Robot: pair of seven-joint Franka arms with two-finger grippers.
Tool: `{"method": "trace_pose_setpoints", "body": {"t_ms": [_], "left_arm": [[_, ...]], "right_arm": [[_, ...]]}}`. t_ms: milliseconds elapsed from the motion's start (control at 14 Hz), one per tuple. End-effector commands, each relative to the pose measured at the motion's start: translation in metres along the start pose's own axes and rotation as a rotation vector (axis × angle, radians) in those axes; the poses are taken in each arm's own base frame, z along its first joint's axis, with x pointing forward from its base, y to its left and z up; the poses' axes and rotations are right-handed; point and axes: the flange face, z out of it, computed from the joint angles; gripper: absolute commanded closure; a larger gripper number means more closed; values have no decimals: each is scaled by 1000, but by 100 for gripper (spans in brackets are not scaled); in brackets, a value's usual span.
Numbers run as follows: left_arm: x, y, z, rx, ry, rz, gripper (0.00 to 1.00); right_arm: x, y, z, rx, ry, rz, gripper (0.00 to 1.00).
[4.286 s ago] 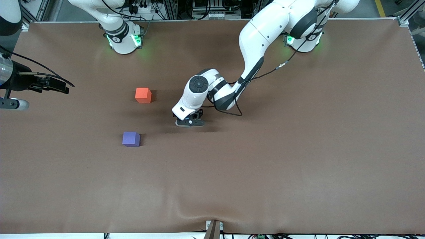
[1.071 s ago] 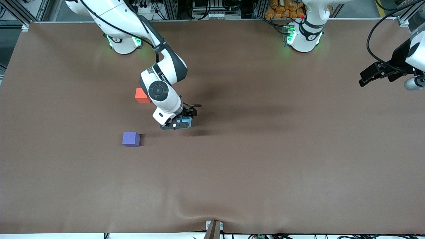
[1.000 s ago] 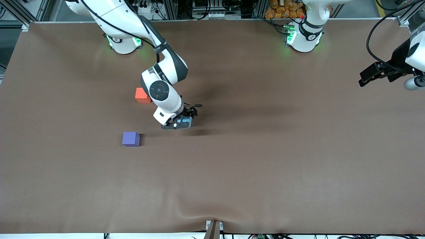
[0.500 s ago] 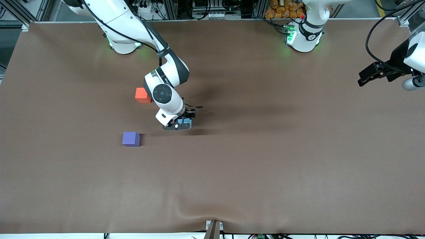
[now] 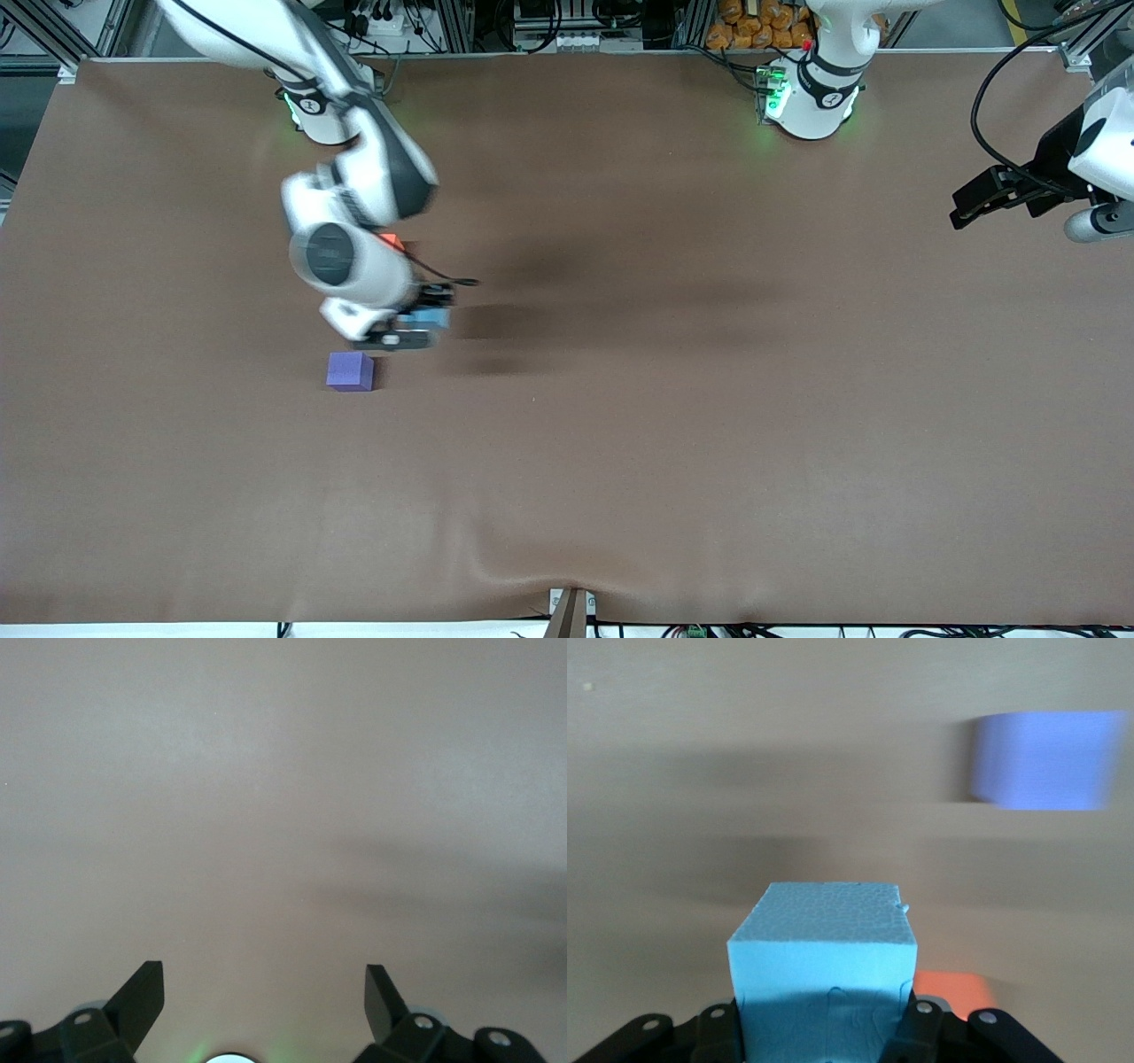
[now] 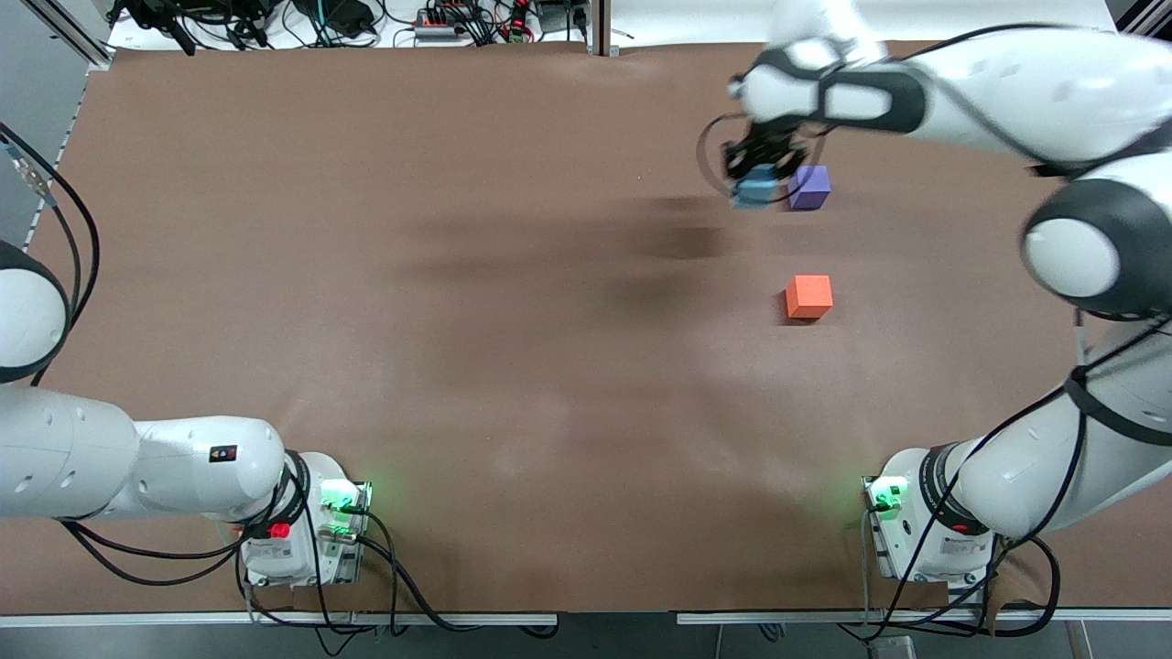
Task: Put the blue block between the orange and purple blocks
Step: 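Carry the blue cube with the right gripper between the orange and purple cubes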
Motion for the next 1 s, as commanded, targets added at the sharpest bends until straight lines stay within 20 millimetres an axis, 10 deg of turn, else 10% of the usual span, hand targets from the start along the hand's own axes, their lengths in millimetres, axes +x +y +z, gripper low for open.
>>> {"method": "trace_pose_setpoints", "body": {"t_ms": [0, 929], "left_arm": [[-14, -1, -4, 10, -3, 15, 0], [-14, -2, -4, 8, -2, 12, 0]], "right_arm": [[-23, 64, 25, 14, -41, -33, 100], [-23, 104, 118, 23, 44, 53, 100]]}}
